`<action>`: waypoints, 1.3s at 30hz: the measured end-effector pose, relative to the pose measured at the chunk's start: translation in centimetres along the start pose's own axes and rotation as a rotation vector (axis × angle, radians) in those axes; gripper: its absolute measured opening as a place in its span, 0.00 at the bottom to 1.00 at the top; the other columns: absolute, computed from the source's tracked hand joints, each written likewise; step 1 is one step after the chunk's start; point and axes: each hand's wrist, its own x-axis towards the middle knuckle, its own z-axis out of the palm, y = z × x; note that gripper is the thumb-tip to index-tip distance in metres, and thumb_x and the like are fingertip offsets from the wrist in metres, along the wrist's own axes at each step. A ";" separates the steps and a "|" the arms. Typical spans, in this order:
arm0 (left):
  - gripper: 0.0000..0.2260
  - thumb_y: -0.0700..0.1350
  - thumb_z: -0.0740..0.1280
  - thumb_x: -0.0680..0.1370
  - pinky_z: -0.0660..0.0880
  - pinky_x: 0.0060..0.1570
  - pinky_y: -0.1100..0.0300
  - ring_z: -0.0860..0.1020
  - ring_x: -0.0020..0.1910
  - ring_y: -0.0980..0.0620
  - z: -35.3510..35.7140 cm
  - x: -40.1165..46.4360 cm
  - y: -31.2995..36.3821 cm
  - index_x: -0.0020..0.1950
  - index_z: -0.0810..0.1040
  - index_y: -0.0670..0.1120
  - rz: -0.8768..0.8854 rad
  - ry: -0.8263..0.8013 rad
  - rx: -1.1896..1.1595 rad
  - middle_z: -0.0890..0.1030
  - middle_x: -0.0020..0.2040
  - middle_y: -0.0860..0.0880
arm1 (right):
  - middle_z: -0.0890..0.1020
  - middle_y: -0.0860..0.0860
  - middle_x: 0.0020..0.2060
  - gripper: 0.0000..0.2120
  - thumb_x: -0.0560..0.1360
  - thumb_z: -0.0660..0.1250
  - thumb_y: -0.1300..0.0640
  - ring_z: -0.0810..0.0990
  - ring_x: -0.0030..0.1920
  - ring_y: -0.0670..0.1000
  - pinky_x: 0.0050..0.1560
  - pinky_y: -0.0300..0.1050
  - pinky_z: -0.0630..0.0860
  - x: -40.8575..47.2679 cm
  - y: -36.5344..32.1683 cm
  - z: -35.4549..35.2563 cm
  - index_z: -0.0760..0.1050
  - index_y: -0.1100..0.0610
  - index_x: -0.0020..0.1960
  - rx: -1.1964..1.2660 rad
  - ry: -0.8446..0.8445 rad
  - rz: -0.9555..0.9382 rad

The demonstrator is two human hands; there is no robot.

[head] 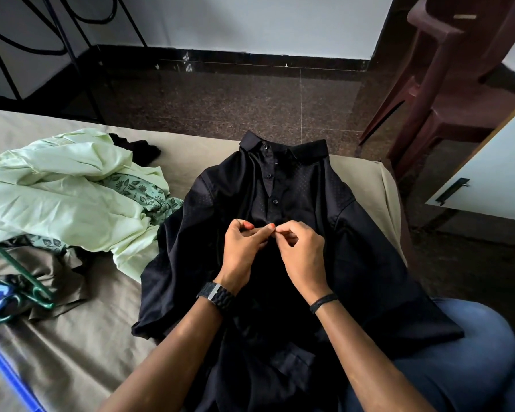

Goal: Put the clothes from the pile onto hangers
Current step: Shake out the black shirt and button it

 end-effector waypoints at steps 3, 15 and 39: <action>0.14 0.34 0.70 0.74 0.75 0.37 0.62 0.77 0.31 0.55 -0.3 0.2 0.1 0.42 0.65 0.46 -0.025 0.019 0.000 0.77 0.30 0.50 | 0.82 0.48 0.38 0.03 0.71 0.73 0.63 0.80 0.37 0.43 0.40 0.31 0.75 0.1 -0.1 -0.2 0.81 0.57 0.42 0.058 -0.021 0.013; 0.17 0.30 0.64 0.76 0.76 0.42 0.60 0.78 0.34 0.53 -0.7 0.4 -0.1 0.35 0.65 0.48 -0.306 0.063 -0.254 0.79 0.33 0.47 | 0.83 0.48 0.34 0.07 0.68 0.73 0.65 0.81 0.37 0.43 0.44 0.40 0.78 1.0 -0.1 -0.1 0.80 0.54 0.38 0.337 -0.144 0.351; 0.17 0.38 0.73 0.72 0.77 0.48 0.48 0.83 0.40 0.49 0.3 -0.3 -0.8 0.39 0.64 0.49 0.242 0.194 0.395 0.84 0.37 0.49 | 0.83 0.48 0.34 0.05 0.74 0.68 0.60 0.81 0.36 0.45 0.41 0.36 0.77 1.3 -0.7 -0.4 0.81 0.58 0.43 0.053 -0.136 0.224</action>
